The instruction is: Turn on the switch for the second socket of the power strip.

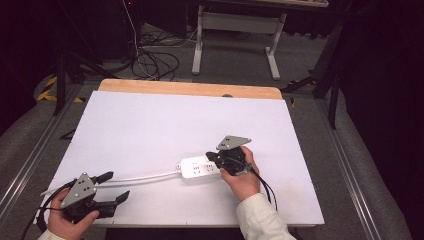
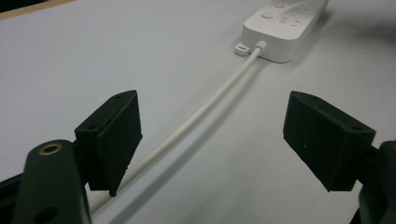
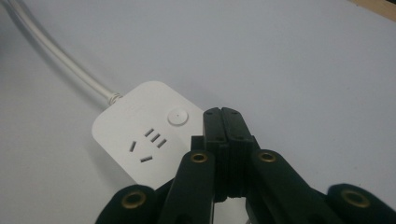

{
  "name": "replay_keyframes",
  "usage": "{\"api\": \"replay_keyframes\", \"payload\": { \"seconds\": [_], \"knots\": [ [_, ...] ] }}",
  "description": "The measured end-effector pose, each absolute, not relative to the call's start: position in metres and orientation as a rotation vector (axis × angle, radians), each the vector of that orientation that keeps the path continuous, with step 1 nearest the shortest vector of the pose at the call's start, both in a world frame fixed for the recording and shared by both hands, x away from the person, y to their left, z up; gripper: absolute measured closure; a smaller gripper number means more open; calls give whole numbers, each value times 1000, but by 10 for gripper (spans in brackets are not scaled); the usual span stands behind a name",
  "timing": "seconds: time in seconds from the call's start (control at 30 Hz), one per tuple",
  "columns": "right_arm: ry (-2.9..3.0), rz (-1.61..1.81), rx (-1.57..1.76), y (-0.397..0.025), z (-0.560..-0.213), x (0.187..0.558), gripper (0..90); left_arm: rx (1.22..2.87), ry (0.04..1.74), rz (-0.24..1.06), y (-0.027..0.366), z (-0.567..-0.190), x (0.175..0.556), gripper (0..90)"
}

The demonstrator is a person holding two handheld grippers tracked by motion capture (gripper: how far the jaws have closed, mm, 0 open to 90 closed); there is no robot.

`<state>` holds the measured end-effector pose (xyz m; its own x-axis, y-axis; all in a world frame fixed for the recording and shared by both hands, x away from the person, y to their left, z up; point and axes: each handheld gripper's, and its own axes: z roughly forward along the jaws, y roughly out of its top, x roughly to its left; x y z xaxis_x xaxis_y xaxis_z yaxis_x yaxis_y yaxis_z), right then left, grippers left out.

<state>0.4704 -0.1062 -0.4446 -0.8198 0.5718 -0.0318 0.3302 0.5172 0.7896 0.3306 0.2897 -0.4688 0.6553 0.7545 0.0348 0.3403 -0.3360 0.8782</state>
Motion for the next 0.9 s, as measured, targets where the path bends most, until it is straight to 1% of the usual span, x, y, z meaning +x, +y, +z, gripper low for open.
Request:
{"api": "replay_keyframes", "payload": {
  "seconds": [0.9],
  "knots": [
    [2433,1171,797,-101,-466,474,900,1916,860,566,291,-468,330,189]
  ]
}}
